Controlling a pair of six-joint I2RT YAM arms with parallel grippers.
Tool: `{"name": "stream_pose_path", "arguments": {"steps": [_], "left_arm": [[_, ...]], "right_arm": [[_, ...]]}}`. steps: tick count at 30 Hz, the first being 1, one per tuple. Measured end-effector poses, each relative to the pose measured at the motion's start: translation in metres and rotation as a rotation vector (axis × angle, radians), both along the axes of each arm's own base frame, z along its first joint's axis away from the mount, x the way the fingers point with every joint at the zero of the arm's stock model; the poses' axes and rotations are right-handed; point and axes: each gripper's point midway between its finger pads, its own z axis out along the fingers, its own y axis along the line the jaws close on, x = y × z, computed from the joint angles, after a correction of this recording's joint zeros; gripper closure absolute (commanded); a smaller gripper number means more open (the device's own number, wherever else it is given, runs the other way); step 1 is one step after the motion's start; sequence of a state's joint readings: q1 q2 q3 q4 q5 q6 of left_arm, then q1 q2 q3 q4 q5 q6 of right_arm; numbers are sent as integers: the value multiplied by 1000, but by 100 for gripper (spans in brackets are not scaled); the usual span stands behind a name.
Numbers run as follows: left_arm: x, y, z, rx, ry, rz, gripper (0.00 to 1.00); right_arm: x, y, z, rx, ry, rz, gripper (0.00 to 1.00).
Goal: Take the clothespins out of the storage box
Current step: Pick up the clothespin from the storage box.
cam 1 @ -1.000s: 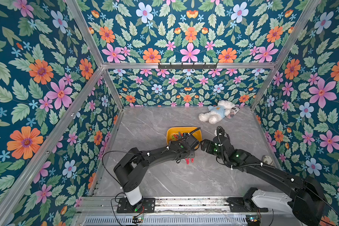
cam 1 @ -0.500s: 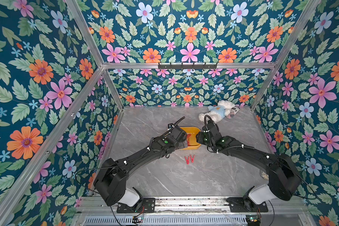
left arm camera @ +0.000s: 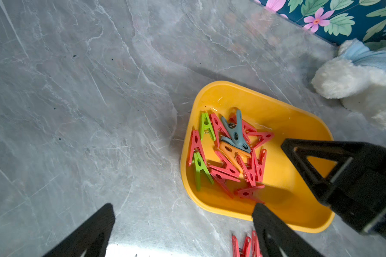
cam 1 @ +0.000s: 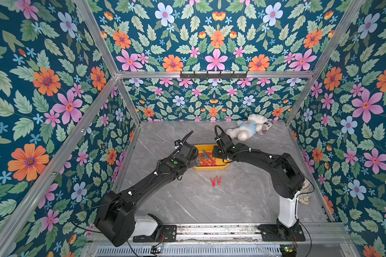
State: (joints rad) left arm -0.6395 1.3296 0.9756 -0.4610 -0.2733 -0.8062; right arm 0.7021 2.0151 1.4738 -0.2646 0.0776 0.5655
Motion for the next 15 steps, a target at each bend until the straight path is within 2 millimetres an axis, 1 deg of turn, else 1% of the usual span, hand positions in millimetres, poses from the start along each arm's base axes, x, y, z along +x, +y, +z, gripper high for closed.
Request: {"name": "stream_pose_path", "arguments": {"steps": [3, 9, 15], "left_arm": [[4, 5, 0, -6, -4, 15, 0], [9, 12, -2, 2, 2, 23, 0], [12, 18, -3, -1, 6, 35, 0]], "right_arm": [[13, 11, -5, -11, -5, 17, 52], [31, 28, -20, -38, 4, 41, 51], [36, 49, -24, -46, -10, 79, 48]]}}
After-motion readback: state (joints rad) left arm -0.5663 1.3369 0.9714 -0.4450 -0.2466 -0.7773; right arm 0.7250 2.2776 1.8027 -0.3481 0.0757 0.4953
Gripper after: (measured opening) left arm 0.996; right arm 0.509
